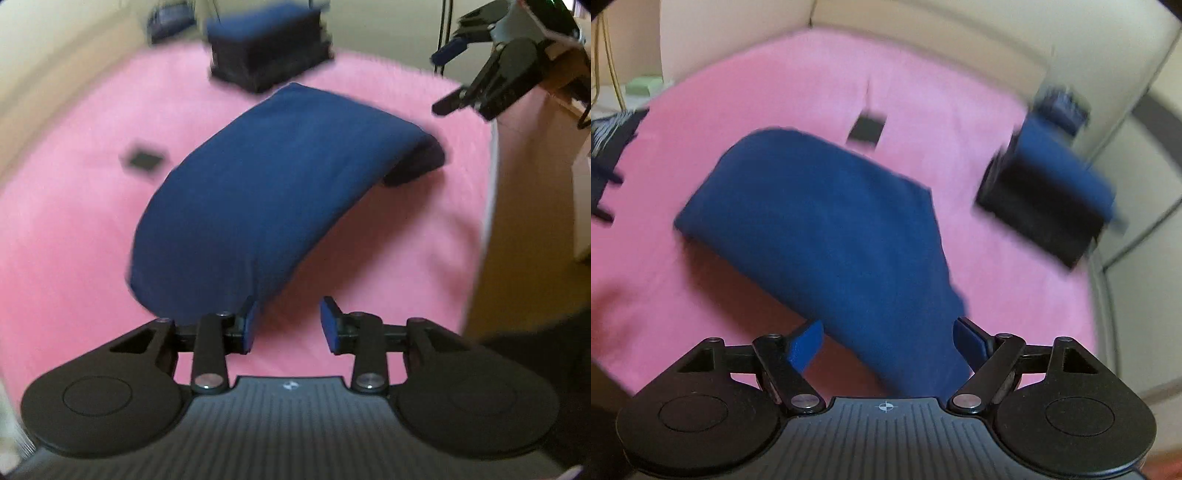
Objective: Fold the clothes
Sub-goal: 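Carry the navy sweatshirt with both grippers over the pink bed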
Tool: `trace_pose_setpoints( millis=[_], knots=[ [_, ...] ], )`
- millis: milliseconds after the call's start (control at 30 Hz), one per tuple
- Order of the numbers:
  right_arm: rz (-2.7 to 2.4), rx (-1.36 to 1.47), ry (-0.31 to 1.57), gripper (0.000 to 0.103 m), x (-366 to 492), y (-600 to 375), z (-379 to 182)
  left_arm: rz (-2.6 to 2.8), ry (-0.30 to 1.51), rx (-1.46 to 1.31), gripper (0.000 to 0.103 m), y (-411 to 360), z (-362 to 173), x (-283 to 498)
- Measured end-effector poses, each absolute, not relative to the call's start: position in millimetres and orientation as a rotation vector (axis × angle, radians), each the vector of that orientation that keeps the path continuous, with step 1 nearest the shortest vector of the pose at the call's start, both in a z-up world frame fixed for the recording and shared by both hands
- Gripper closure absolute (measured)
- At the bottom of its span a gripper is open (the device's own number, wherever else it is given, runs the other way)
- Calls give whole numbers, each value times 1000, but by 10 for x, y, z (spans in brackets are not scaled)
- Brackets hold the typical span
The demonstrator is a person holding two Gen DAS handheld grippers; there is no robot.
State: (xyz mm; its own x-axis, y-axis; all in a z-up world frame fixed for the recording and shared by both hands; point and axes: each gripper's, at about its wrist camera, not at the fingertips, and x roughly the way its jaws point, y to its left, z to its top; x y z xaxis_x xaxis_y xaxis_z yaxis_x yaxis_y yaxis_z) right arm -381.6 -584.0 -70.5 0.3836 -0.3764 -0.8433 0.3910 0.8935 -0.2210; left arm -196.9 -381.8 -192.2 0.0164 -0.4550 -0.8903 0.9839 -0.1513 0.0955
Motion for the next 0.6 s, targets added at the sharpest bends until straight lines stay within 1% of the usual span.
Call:
trace_pose_setpoints(
  millis=[67,167,233,333,367,433,500,600],
  knots=[
    [-478,90,1110,23,-3865,-5730,-880,-1435,842,993,71,-3661,-2212,-1972],
    [-460,159,1143,23,-3908,-5656,-1000,-1395,911,983,70,-3598,-2417,-1973],
    [-440,176,1156,23,-3790,-5803,-1093,-1378,921,972,61,-3660,-2478,-1963],
    [-406,170,1161,23,-3676,-6022,-1098,-1356,892,952,52,-3671,-2385,-1817],
    [-397,163,1158,23,-3657,-6096,-1113,-1350,874,950,51,-3782,-2399,-1747],
    [-366,148,1145,23,-3608,-6301,-1260,-1336,838,946,44,-4003,-2428,-1606],
    [-332,130,1133,23,-3468,-6578,-1404,-1319,794,955,42,-4307,-2490,-1438],
    [-280,116,1132,23,-3279,-6967,-1607,-1280,762,976,42,-4799,-2579,-1133]
  ],
)
